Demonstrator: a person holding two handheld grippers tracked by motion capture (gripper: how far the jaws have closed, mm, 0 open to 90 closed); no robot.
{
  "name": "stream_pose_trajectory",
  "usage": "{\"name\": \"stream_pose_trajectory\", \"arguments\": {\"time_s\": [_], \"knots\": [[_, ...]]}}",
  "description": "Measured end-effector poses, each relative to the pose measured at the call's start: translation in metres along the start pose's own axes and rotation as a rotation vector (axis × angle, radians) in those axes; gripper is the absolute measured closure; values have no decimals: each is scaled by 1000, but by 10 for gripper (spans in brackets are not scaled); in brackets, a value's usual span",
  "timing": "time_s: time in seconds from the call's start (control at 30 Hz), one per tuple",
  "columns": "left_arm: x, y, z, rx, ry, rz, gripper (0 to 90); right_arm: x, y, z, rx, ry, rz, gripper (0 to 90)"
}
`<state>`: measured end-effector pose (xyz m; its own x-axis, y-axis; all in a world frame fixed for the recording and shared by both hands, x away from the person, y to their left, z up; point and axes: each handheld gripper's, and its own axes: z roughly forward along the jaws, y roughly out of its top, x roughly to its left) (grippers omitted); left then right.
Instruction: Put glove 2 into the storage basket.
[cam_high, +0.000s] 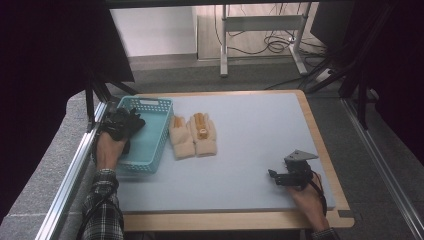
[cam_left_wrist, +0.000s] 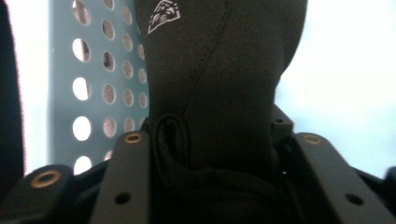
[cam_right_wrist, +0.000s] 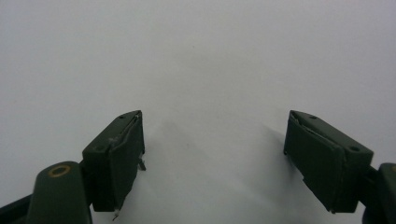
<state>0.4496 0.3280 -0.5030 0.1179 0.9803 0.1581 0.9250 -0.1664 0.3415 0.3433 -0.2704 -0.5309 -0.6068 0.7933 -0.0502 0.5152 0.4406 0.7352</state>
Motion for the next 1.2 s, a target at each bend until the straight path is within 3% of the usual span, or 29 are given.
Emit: {"name": "stream_pose_trajectory", "arguments": {"time_s": [0.13,0.27,0.33,0.47,0.63,1.0,1.2], "knots": [[-2,2,8,23,14,29,338,0,0,0,0,0,0,196],[-5,4,6,35,-23,33,124,0,0,0,0,0,1,196],[-7,4,4,56,-35,41,84,0,0,0,0,0,0,196],[-4,3,-6,22,-70,29,42,0,0,0,0,0,0,196],[2,-1,-25,-67,-141,-4,30,0,0,0,0,0,-1,197],[-11,-19,-52,-254,-281,39,20,0,0,0,1,0,1,196],[-23,-29,-66,-347,-300,86,12,0,0,0,3,2,3,197]]}}
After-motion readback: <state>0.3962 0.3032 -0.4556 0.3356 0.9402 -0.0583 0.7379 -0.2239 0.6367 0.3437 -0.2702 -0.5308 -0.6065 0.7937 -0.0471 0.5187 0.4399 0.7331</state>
